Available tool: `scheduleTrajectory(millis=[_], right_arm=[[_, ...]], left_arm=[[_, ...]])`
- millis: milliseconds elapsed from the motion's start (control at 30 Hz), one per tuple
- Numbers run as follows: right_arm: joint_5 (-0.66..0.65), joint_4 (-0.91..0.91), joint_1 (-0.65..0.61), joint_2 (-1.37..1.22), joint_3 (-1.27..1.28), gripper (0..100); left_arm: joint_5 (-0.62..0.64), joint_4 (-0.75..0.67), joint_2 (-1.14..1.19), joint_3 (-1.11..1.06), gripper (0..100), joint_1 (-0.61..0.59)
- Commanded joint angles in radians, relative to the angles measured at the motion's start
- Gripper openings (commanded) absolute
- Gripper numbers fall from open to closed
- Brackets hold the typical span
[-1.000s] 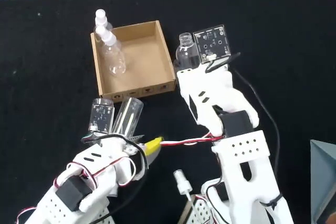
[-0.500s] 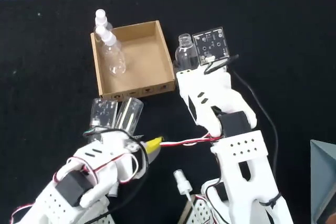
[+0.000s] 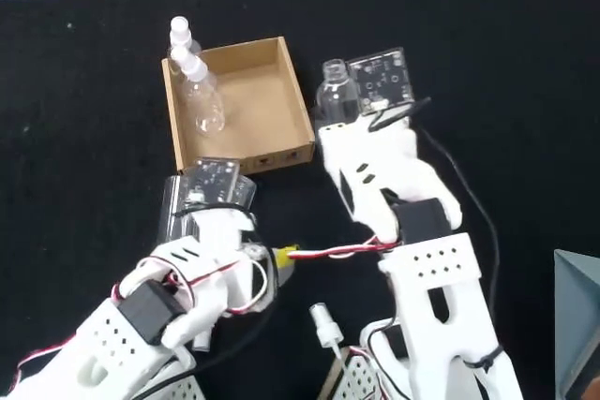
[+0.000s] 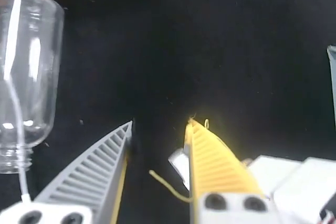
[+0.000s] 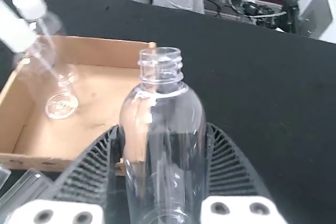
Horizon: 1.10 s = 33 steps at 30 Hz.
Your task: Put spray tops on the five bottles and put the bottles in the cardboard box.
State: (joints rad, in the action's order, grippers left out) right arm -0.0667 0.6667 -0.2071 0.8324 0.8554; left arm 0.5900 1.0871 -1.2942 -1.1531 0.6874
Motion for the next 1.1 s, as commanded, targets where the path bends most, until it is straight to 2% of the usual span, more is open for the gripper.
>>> scheduleTrajectory(millis=[0, 567, 933, 1067], right_arm=[[0.037, -0.041, 0.063, 0.042, -0.021, 9.3], [0.049, -0.041, 0.229, 0.041, -0.090, 9.3], [0.049, -0.043, 0.232, 0.039, -0.090, 9.3], [0.049, -0.043, 0.227, 0.038, -0.090, 9.3]], left_arm=[[0.049, -0.008, 0.061, 0.082, 14, 0.088], [0.226, -0.074, 0.440, 0.159, 15, 0.248], [0.325, -0.077, 0.603, 0.236, 15, 0.326], [0.328, -0.157, 0.672, 0.240, 15, 0.337]])
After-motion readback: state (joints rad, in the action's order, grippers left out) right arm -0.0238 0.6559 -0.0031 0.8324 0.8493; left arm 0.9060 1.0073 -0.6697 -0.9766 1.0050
